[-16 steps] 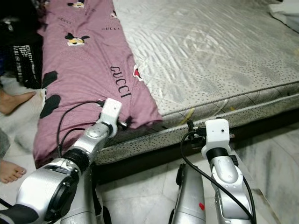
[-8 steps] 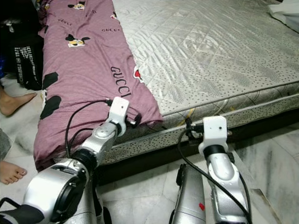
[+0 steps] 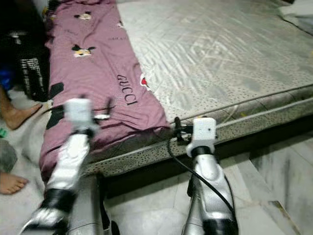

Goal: Clean up the room

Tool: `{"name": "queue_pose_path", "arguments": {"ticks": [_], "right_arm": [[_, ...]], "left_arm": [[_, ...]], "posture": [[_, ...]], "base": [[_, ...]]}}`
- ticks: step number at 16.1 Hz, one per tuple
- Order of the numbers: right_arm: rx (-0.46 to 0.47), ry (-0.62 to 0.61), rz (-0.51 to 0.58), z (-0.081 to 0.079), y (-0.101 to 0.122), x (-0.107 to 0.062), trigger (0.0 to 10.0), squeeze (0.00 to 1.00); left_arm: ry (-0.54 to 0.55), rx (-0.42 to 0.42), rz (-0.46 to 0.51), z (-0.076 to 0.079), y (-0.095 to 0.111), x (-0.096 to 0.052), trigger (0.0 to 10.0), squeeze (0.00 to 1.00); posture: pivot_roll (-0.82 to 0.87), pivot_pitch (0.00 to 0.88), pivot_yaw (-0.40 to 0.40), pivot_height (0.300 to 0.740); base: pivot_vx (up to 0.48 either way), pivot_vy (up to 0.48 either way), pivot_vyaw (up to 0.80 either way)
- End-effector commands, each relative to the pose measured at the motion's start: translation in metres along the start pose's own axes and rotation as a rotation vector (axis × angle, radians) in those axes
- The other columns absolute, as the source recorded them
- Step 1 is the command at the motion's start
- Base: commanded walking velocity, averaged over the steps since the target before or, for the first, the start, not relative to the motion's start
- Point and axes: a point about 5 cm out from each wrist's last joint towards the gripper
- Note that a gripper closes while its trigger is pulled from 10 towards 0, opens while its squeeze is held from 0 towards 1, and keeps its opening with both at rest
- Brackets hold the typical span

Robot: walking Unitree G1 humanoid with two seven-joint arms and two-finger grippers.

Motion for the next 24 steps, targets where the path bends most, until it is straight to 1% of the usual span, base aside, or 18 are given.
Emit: {"name": "queue_pose_path", "arguments": {"ticks": [1, 3, 5, 6, 7, 9, 12, 14, 16, 18, 21, 24], "right_arm": [[0.022, -0.02, 0.002, -0.005, -0.002, 0.006, 10.0, 0.0], [0.077, -0.037, 0.037, -0.009, 0.006, 0.014, 10.0, 0.0], [0.081, -0.004, 0.045, -0.015, 0.006, 0.018, 10.0, 0.0], [0.087, 0.051, 0.047, -0.022, 0.003, 0.018, 10.0, 0.0], [0.085, 0.056, 0.036, -0.023, 0.001, 0.018, 10.0, 0.0], [0.083, 0.08, 0.039, -0.029, 0.004, 0.02, 10.0, 0.0], [0.078, 0.077, 0.054, -0.028, 0.006, 0.025, 10.0, 0.0], [0.076, 0.079, 0.071, -0.03, 0.01, 0.027, 10.0, 0.0], [0.081, 0.073, 0.088, -0.031, 0.013, 0.028, 10.0, 0.0], [0.084, 0.055, 0.089, -0.03, 0.013, 0.029, 10.0, 0.0], [0.073, 0.06, 0.091, -0.029, 0.012, 0.029, 10.0, 0.0], [0.07, 0.047, 0.092, -0.028, 0.011, 0.03, 10.0, 0.0]], "left_arm": [[0.066, 0.032, -0.031, -0.015, -0.008, -0.01, 10.0, 0.0], [0.111, 0.072, -0.06, -0.022, -0.015, -0.02, 10.0, 0.0], [0.108, 0.074, -0.071, -0.021, -0.012, -0.024, 10.0, 0.0], [0.099, 0.073, -0.061, -0.018, -0.008, -0.027, 10.0, 0.0], [0.088, 0.07, -0.055, -0.016, -0.007, -0.028, 10.0, 0.0], [0.09, 0.07, -0.073, -0.018, -0.013, -0.029, 10.0, 0.0], [0.093, 0.069, -0.09, -0.017, -0.016, -0.027, 10.0, 0.0], [0.058, 0.061, -0.094, -0.008, -0.014, -0.021, 10.0, 0.0], [0.05, 0.053, -0.092, -0.003, -0.011, -0.016, 10.0, 0.0], [0.013, 0.051, -0.077, 0.003, -0.006, -0.011, 10.0, 0.0], [0.008, 0.049, -0.084, -0.002, -0.002, -0.009, 10.0, 0.0], [0.01, 0.036, -0.117, -0.001, -0.005, -0.013, 10.0, 0.0]], "posture": [[-0.03, 0.0, 0.106, 0.474], [-0.02, 0.0, 0.104, 0.474], [0.02, 0.0, 0.082, 0.474], [0.04, 0.0, 0.062, 0.474], [0.05, 0.0, 0.041, 0.488], [0.03, 0.0, 0.036, 0.51], [0.01, 0.0, 0.043, 0.531], [-0.01, 0.0, 0.049, 0.549], [-0.02, 0.0, 0.064, 0.567], [-0.01, 0.0, 0.062, 0.589], [0.0, 0.0, 0.06, 0.622], [0.0, 0.0, 0.07, 0.65]], "base": [[0.0, 0.0, 0.0], [0.0, 0.0, 0.0], [0.0, 0.0, 0.0], [0.0, 0.0, 0.0], [0.0, 0.0, 0.0], [0.0, 0.0, 0.0], [0.0, 0.0, 0.0], [0.0, 0.0, 0.0], [0.0, 0.0, 0.0], [0.0, 0.0, 0.0], [0.0, 0.0, 0.0], [0.0, 0.0, 0.0]]}}
Point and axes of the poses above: a point about 5 cm out from each wrist's last joint towards the gripper, its own x axis pointing out of the wrist towards the gripper, its own y axis along the axis of the wrist's last joint, z = x × y, and after that the axes turned 1 degree about x, right-handed
